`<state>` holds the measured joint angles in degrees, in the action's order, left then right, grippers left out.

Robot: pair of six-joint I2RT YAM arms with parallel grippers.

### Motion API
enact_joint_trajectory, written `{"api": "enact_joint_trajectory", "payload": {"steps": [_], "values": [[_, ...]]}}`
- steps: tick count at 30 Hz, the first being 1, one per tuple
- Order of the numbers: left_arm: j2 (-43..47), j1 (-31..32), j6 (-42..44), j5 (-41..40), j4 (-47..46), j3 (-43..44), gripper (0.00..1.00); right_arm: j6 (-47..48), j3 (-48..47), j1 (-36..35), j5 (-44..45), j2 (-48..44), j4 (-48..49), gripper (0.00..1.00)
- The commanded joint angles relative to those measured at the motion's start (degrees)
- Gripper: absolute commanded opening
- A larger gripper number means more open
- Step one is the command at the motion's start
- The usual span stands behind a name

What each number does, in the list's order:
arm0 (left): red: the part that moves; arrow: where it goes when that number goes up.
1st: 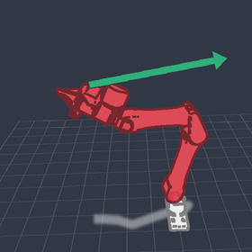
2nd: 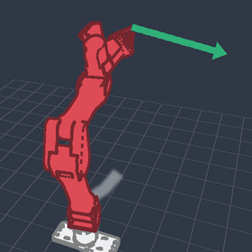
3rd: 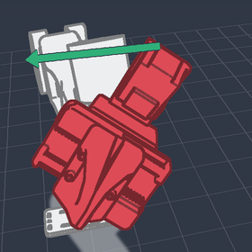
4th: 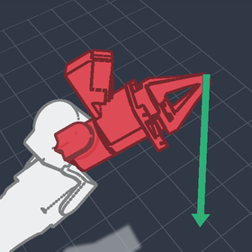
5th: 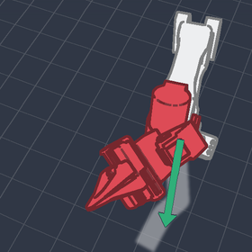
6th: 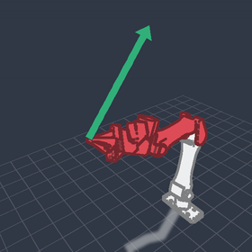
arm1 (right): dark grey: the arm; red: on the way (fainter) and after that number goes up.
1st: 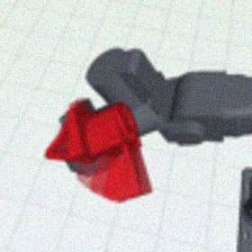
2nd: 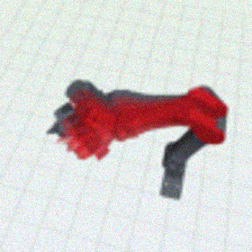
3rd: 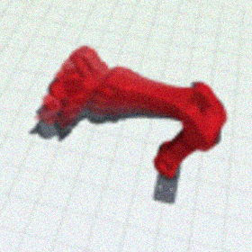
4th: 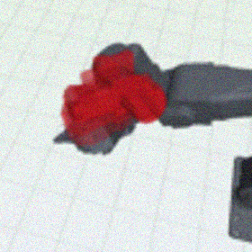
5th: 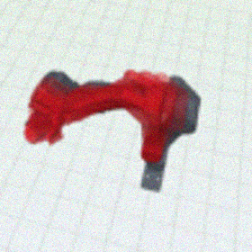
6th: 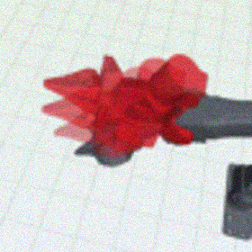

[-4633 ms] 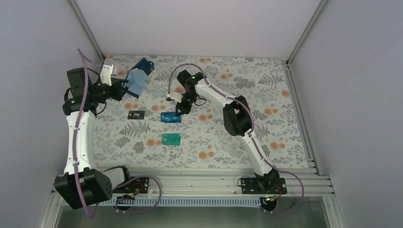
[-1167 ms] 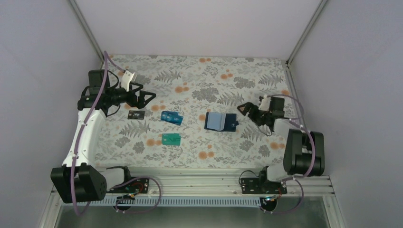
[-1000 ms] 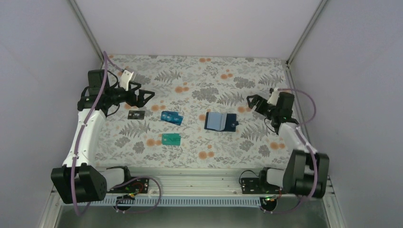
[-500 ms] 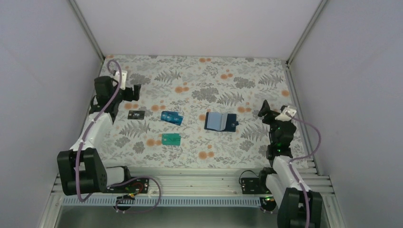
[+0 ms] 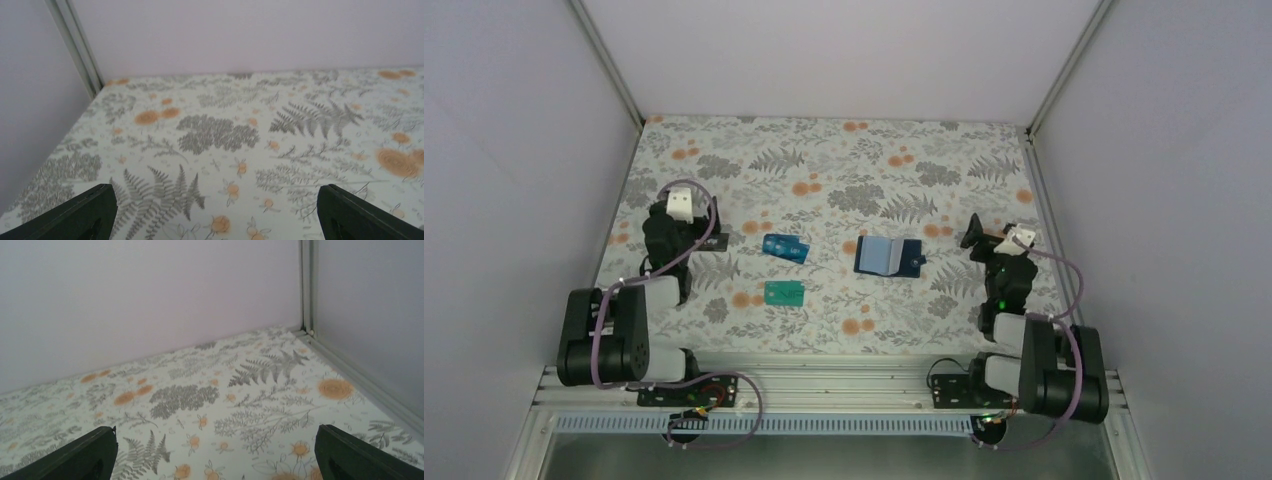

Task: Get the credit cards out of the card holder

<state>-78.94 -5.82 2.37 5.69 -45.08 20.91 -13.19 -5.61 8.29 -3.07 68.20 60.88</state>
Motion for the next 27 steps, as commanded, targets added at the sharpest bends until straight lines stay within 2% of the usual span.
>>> {"api": "enact_joint_trajectory", "payload": {"steps": [1, 6, 10, 12, 14, 17, 21, 22, 27], "values": [[1.6, 2.2, 0.4, -3.1, -13.3, -1.7, 1.00, 2.3, -1.2, 0.1, -0.8, 5.6, 9.6, 1.00], [3.2, 2.3, 0.2, -5.3, -14.0, -3.7, 1.00, 4.5, -3.3, 0.1, -4.5, 11.3, 12.0, 1.00], [3.0, 2.2, 0.6, -5.7, -11.2, -4.2, 1.00, 4.7, -4.0, 0.0, -4.9, 11.4, 10.5, 1.00], [-0.5, 2.1, 2.1, -5.8, -17.1, -6.6, 1.00, 4.7, -4.1, 0.0, -5.0, 11.5, 10.5, 1.00], [-0.9, 2.1, 0.7, -6.4, -14.0, -5.2, 1.00, 5.1, -4.2, 0.0, -5.7, 11.6, 10.5, 1.00], [-4.5, 3.1, 1.9, -5.4, -20.2, -6.1, 1.00, 5.9, -4.9, 0.0, -7.5, 12.3, 10.1, 1.00], [-9.8, 5.1, 4.7, -5.0, -26.4, -7.4, 1.00, 8.4, -7.8, -0.8, -12.6, 19.3, 12.8, 1.00], [-9.8, 5.2, 4.7, -5.0, -26.7, -7.2, 1.00, 9.8, -10.0, -1.5, -12.3, 18.3, 6.5, 1.00], [-10.0, 5.2, 4.6, -5.1, -25.2, -6.5, 1.00, 10.2, -10.3, -2.4, -10.5, 18.6, 6.2, 1.00]]}}
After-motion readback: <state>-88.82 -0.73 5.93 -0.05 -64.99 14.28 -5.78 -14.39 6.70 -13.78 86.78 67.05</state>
